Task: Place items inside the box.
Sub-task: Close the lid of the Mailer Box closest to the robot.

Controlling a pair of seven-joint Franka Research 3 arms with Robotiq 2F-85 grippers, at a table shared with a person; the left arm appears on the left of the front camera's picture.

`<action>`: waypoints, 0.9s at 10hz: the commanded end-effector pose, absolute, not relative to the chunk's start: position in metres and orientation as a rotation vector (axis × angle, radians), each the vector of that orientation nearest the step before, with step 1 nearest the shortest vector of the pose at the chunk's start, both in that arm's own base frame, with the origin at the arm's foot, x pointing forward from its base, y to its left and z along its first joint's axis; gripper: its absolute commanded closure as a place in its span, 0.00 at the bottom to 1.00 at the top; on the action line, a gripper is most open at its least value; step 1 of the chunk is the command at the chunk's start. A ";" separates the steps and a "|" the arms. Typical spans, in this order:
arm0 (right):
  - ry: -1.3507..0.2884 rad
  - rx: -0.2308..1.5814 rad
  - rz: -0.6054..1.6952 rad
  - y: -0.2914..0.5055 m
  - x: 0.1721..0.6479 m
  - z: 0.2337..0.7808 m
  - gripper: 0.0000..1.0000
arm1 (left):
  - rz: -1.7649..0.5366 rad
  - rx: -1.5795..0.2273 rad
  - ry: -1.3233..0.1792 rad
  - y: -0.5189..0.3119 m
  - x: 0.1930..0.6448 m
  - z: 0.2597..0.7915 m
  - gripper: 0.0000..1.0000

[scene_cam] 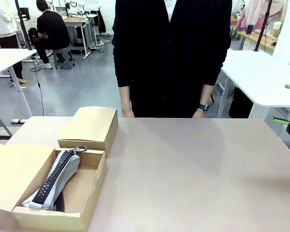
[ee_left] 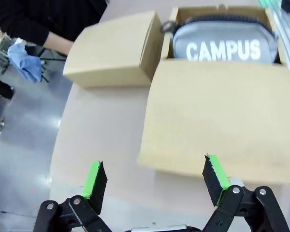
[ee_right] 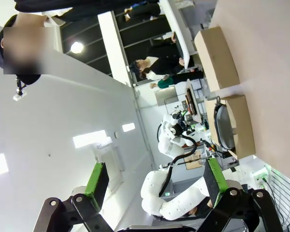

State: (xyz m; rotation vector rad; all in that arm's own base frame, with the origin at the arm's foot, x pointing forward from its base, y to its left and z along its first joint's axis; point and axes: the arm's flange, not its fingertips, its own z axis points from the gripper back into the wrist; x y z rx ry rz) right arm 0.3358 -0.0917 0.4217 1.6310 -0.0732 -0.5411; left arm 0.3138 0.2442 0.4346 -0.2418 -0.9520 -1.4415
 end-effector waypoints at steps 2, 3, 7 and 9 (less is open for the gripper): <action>-0.057 1.633 -0.543 -0.093 0.333 0.426 0.00 | -1.539 -0.131 -0.846 0.270 0.326 0.389 0.00; -0.057 1.633 -0.543 -0.093 0.333 0.426 0.00 | -1.549 -0.063 -0.809 0.275 0.327 0.373 0.00; -0.057 1.633 -0.543 -0.093 0.333 0.426 0.00 | -1.551 -0.120 -0.756 0.280 0.334 0.323 0.00; -0.057 1.633 -0.543 -0.093 0.333 0.426 0.00 | -1.519 -0.208 -0.842 0.271 0.334 0.312 0.00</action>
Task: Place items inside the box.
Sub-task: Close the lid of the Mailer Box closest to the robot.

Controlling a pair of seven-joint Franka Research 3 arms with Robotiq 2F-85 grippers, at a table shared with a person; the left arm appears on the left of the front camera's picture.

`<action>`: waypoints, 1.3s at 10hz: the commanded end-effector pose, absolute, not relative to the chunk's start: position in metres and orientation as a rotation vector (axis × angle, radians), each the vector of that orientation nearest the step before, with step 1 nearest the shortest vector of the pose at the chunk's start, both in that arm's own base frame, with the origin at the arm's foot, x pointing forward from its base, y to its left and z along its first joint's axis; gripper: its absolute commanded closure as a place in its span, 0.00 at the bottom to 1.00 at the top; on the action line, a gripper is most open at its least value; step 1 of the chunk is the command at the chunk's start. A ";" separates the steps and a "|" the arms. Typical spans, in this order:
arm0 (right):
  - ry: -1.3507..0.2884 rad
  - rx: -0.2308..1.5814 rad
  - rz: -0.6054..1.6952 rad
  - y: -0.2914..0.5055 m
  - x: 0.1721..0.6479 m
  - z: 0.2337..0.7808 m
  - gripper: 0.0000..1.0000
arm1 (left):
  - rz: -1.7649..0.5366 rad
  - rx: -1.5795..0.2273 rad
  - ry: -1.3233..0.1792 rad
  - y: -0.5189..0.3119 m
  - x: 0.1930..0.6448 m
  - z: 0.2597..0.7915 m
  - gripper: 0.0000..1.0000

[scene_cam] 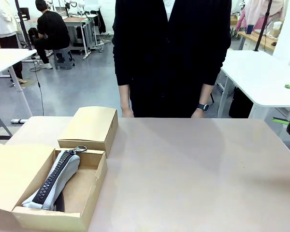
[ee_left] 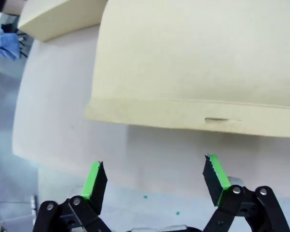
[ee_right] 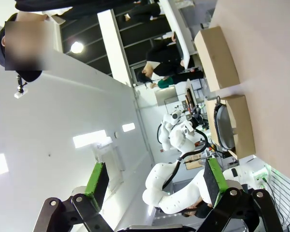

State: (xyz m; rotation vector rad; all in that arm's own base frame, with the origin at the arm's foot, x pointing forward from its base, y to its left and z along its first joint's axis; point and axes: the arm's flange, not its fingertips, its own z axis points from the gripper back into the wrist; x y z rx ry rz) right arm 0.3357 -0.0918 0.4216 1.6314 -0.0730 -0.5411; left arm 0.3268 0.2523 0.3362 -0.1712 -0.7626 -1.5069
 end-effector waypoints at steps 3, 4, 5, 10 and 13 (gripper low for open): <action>-0.057 1.633 -0.543 -0.093 0.333 0.426 0.00 | -1.510 -0.320 -0.883 0.244 0.336 0.296 0.00; -0.057 1.633 -0.543 -0.093 0.333 0.426 0.00 | -1.507 -0.342 -0.905 0.236 0.336 0.295 0.00; -0.057 1.633 -0.543 -0.093 0.333 0.426 0.00 | -1.483 -0.393 -0.963 0.228 0.335 0.299 0.00; -0.057 1.633 -0.543 -0.093 0.333 0.426 0.00 | -1.445 -0.529 -1.110 0.215 0.324 0.323 0.00; -0.057 1.633 -0.543 -0.093 0.333 0.426 0.00 | -1.455 -0.493 -1.234 0.214 0.309 0.356 0.00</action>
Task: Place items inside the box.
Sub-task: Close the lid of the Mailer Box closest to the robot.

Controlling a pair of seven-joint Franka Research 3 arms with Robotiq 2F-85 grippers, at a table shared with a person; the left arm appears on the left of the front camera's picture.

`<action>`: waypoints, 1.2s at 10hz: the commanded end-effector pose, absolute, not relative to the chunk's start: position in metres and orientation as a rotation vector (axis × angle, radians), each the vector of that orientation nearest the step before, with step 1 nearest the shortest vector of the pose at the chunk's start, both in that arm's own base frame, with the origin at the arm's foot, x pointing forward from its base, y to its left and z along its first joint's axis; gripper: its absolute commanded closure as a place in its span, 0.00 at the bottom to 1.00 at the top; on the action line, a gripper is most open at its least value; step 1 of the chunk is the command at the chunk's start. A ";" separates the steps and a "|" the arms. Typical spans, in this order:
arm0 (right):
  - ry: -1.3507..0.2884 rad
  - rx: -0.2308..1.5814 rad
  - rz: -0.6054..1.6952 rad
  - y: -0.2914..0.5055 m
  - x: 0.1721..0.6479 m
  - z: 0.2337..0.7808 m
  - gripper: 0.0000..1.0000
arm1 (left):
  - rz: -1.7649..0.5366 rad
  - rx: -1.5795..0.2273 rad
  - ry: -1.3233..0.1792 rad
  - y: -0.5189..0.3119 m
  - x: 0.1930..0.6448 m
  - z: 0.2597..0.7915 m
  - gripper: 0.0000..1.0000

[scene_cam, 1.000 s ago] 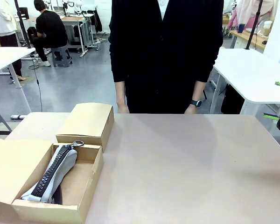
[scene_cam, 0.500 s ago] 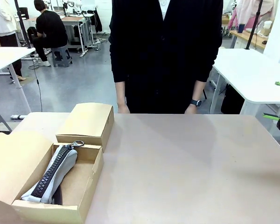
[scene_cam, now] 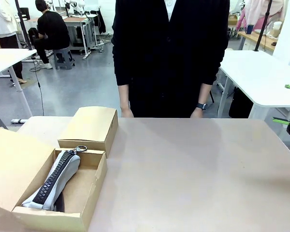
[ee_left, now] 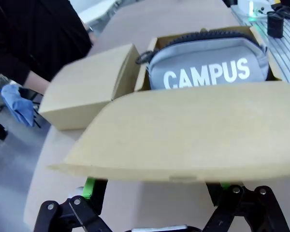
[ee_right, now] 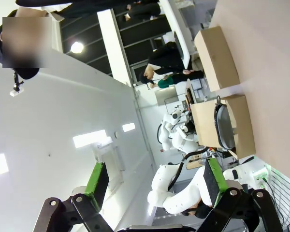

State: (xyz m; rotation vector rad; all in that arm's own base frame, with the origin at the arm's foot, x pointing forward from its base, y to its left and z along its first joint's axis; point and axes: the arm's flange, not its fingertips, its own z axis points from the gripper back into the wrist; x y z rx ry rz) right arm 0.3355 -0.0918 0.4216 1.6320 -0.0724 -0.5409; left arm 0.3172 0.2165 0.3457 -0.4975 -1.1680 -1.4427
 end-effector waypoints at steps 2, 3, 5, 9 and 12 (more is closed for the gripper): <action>-0.057 1.633 -0.543 -0.093 0.333 0.426 0.00 | -1.489 -0.508 -1.297 0.202 0.298 0.375 0.00; -0.057 1.633 -0.543 -0.093 0.333 0.426 0.00 | -1.512 -0.522 -1.308 0.189 0.292 0.380 0.00; -0.057 1.633 -0.543 -0.093 0.333 0.426 0.00 | -1.531 -0.557 -1.306 0.155 0.286 0.382 0.00; -0.057 1.633 -0.543 -0.093 0.333 0.426 0.00 | -1.535 -0.666 -1.242 0.088 0.283 0.372 0.00; -0.057 1.633 -0.543 -0.093 0.333 0.426 0.00 | -1.460 -0.757 -1.141 0.059 0.284 0.357 0.00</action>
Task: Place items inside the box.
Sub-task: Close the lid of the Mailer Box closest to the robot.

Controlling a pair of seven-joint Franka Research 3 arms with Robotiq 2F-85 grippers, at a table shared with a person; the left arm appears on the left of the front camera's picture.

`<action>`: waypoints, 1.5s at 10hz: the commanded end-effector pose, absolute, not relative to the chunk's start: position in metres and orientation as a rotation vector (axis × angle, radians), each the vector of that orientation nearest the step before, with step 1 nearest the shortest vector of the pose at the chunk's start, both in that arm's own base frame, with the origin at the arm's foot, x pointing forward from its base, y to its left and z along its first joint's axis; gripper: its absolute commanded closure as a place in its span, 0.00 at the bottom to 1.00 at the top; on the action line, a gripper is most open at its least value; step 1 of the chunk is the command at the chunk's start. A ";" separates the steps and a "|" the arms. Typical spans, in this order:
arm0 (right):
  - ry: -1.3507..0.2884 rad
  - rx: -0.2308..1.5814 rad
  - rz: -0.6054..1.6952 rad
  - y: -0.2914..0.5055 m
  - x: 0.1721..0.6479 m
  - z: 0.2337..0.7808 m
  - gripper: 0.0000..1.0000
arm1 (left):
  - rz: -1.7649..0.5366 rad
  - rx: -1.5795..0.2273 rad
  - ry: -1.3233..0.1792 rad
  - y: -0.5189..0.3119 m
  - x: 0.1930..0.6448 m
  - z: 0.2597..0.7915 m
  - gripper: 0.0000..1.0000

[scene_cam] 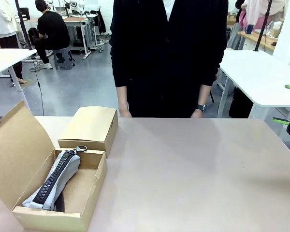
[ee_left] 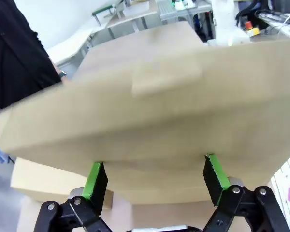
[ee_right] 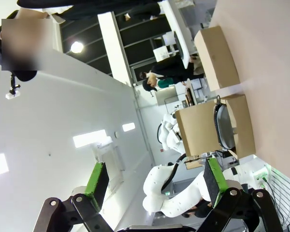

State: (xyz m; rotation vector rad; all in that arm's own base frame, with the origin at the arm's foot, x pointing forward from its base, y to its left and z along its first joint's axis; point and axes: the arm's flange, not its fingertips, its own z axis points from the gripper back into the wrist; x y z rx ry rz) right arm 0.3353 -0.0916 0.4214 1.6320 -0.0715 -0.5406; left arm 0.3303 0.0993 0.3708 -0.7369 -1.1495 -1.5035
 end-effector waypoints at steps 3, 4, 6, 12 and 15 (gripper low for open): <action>-0.057 1.633 -0.543 -0.093 0.333 0.426 0.00 | -1.416 -0.902 -1.088 0.042 0.278 0.360 0.00; -0.057 1.633 -0.543 -0.093 0.333 0.426 0.00 | -1.412 -0.935 -1.071 0.040 0.276 0.361 0.00; -0.057 1.633 -0.543 -0.093 0.333 0.426 0.00 | -1.404 -0.977 -1.048 0.030 0.267 0.361 0.00; -0.057 1.633 -0.543 -0.093 0.333 0.426 0.00 | -1.549 -1.045 -0.962 -0.022 0.233 0.347 0.00; -0.057 1.633 -0.543 -0.093 0.333 0.426 0.00 | -1.583 -1.006 -0.893 -0.031 0.226 0.324 0.00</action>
